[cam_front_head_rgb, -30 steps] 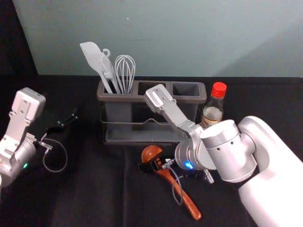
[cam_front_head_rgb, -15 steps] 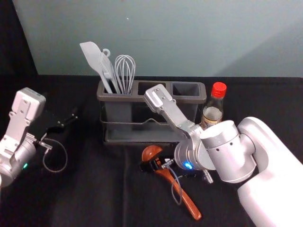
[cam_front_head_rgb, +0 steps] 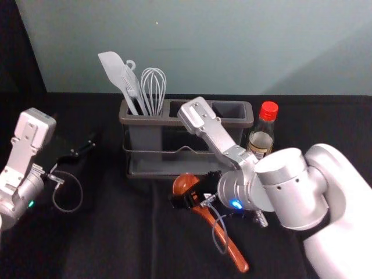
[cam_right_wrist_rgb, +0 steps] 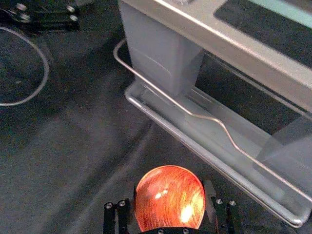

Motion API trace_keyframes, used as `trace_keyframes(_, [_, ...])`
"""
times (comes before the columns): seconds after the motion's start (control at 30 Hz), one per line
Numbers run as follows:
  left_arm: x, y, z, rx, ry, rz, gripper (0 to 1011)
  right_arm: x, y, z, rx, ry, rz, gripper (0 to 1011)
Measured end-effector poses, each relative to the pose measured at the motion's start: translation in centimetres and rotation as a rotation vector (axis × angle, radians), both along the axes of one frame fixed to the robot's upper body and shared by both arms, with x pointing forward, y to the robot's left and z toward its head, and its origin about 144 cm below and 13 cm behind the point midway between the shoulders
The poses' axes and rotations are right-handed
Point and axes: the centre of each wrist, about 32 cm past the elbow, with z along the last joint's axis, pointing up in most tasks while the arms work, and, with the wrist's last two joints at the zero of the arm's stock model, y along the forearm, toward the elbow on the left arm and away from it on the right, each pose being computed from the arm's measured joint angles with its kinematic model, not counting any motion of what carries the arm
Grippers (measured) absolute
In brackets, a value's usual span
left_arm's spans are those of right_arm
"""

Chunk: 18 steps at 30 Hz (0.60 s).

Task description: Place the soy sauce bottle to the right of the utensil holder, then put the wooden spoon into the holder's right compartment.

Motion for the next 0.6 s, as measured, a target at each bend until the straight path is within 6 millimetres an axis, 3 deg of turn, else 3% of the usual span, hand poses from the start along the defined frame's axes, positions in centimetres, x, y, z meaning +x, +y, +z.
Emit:
trace_keyframes(0.23, [0.0, 0.0, 0.0, 0.0, 0.0, 0.0, 1000, -2.1, -1.7, 0.8, 0.068, -0.037, 0.003, 840])
trace_keyframes(0.6, [0.0, 0.0, 0.0, 0.0, 0.0, 0.0, 1000, -5.8, -6.4, 1.4, 0.181, -0.172, -0.033, 839])
